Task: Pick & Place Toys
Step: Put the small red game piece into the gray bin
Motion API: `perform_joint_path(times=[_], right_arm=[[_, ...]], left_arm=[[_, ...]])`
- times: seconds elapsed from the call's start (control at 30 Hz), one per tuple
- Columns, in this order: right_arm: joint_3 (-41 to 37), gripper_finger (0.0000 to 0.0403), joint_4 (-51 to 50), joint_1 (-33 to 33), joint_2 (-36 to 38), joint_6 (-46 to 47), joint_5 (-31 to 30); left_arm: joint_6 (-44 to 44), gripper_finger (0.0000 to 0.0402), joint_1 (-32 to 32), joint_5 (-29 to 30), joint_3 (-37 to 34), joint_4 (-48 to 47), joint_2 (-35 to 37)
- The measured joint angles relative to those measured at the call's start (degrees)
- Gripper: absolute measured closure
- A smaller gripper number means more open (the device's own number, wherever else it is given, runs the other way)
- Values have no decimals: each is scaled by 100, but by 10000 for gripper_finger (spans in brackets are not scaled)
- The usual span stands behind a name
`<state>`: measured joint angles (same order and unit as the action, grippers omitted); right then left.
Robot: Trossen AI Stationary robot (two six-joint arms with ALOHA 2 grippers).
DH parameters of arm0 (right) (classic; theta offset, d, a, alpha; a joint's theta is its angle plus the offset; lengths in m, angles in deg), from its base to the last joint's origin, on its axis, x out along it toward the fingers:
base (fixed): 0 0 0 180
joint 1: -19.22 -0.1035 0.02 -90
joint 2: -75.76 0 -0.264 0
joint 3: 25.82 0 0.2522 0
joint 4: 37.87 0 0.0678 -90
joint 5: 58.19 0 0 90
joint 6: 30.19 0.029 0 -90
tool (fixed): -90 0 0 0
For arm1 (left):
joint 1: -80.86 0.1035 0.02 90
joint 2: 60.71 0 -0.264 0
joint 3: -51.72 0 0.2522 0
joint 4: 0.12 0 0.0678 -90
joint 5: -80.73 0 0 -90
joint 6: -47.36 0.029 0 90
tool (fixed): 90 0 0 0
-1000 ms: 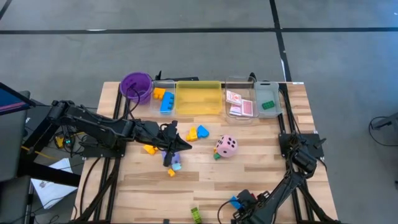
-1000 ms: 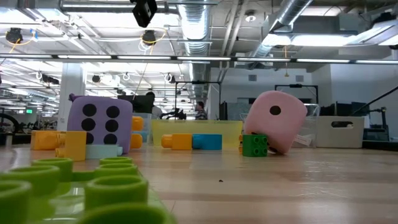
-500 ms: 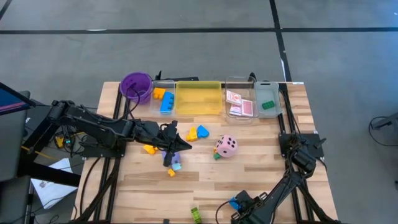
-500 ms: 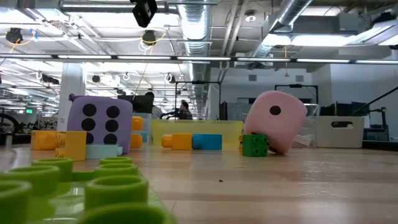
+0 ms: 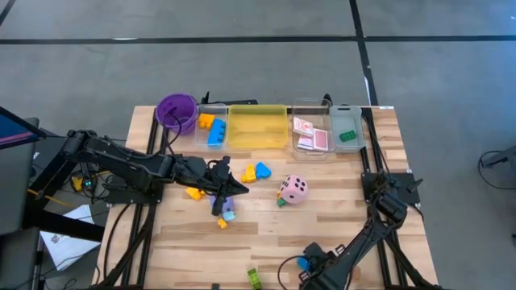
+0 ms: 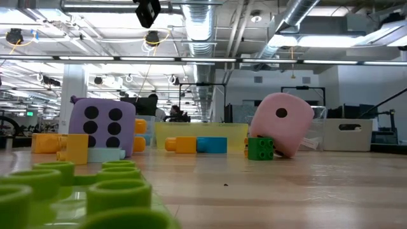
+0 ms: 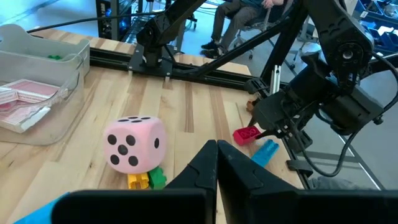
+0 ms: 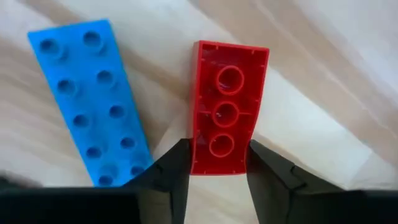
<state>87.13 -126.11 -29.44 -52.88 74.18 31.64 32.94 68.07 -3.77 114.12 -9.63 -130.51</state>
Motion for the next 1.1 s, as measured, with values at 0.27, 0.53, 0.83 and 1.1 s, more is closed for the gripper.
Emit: perform_joint_path(times=[0.27,0.53,0.83,1.1], right_arm=[[471,282,-851,63,-20,76,-1007],[808,280,-1571,193,283,902,-2925],[578,280,-1556,1032,1395,-416,-5063],[-287,280,-1549,2383,2725,-2072,-5000]], left_arm=[[33,402,0,-2,0,-46,-1],[42,402,0,0,2,-28,229],[42,402,-453,0,7,-336,467],[9,402,-1160,133,7,-587,467]])
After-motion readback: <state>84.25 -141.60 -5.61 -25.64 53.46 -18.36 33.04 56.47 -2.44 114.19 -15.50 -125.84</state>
